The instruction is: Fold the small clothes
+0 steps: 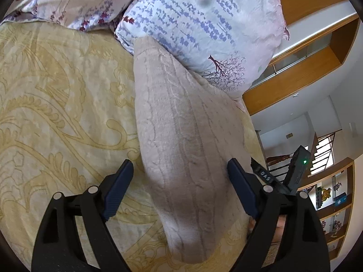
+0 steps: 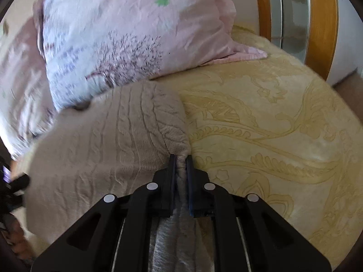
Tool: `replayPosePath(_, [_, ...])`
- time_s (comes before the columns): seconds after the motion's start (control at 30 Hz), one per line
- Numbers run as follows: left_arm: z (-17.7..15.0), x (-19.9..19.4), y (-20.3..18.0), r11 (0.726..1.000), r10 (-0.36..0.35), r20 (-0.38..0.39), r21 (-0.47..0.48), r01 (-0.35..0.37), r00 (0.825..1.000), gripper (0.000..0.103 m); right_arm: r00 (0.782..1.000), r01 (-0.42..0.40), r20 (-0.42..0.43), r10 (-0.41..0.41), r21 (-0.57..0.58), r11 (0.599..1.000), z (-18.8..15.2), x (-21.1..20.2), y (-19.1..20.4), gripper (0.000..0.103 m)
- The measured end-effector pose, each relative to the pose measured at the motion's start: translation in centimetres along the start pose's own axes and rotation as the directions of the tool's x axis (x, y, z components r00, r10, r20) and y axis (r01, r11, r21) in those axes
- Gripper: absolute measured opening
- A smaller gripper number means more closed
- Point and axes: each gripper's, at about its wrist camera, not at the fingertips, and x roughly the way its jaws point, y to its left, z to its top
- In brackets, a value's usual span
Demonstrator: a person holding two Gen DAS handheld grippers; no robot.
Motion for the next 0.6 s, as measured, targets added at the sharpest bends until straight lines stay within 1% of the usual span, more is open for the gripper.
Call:
replayPosePath(0.07, [0.0, 0.1, 0.0, 1.000, -0.001, 0.004, 0.000, 0.001, 1.000, 0.085, 1.000, -0.011, -0.006, 0.011, 0.004, 1.000, 0.1, 0.0, 0.1, 0.010])
replayPosePath(0.1, [0.0, 0.2, 0.0, 1.000, 0.001, 0.002, -0.001, -0.001, 1.000, 0.085, 0.999, -0.033, -0.012, 0.033, 0.020, 0.999, 0.2, -0.2, -0.2, 0.010])
replayPosePath(0.13, [0.0, 0.1, 0.0, 1.000, -0.002, 0.000, -0.002, 0.002, 1.000, 0.085, 0.998, -0.064, -0.023, 0.066, 0.051, 0.997, 0.5, -0.5, -0.7, 0.013])
replayPosePath(0.2, [0.0, -0.3, 0.2, 1.000, -0.007, -0.002, 0.000, 0.007, 1.000, 0.085, 0.991, -0.125, -0.024, 0.129, 0.130, 0.984, 1.1, -1.5, -2.0, 0.028])
replayPosePath(0.23, [0.2, -0.4, 0.2, 1.000, -0.006, -0.003, 0.001, 0.006, 1.000, 0.085, 0.986, -0.158, -0.018, 0.163, 0.169, 0.973, 1.3, -2.0, -2.6, 0.049])
replayPosePath(0.27, [0.4, -0.4, 0.2, 1.000, -0.005, -0.004, -0.001, 0.005, 1.000, 0.086, 0.973, -0.226, 0.002, 0.231, 0.223, 0.948, 1.5, -2.5, -3.5, 0.070])
replayPosePath(0.3, [0.6, -0.4, 0.3, 1.000, -0.010, -0.013, -0.009, 0.009, 1.000, 0.087, 0.960, -0.274, 0.015, 0.279, 0.253, 0.928, 1.8, -2.7, -4.0, 0.076])
replayPosePath(0.33, [0.8, -0.4, 0.4, 1.000, -0.018, -0.022, -0.017, 0.018, 1.000, 0.088, 0.949, -0.305, 0.013, 0.314, 0.276, 0.911, 2.2, -2.7, -4.4, 0.079])
replayPosePath(0.37, [1.0, -0.2, 0.6, 0.999, -0.034, -0.033, -0.028, 0.033, 0.999, 0.088, 0.940, -0.326, 0.000, 0.341, 0.297, 0.898, 2.6, -2.4, -4.6, 0.079])
replayPosePath(0.43, [1.5, 0.1, 0.8, 0.997, -0.065, -0.059, -0.053, 0.062, 0.996, 0.088, 0.926, -0.344, -0.036, 0.375, 0.326, 0.880, 3.2, -1.6, -4.9, 0.079])
replayPosePath(0.5, [1.8, 0.4, 0.9, 0.997, -0.061, -0.068, -0.056, 0.057, 0.996, 0.088, 0.917, -0.346, -0.076, 0.392, 0.338, 0.875, 3.6, -0.5, -4.9, 0.079])
replayPosePath(0.6, [2.0, 0.6, 0.7, 0.999, -0.040, -0.073, -0.032, 0.038, 0.997, 0.089, 0.907, -0.339, -0.128, 0.401, 0.343, 0.876, 3.9, 1.1, -4.6, 0.079])
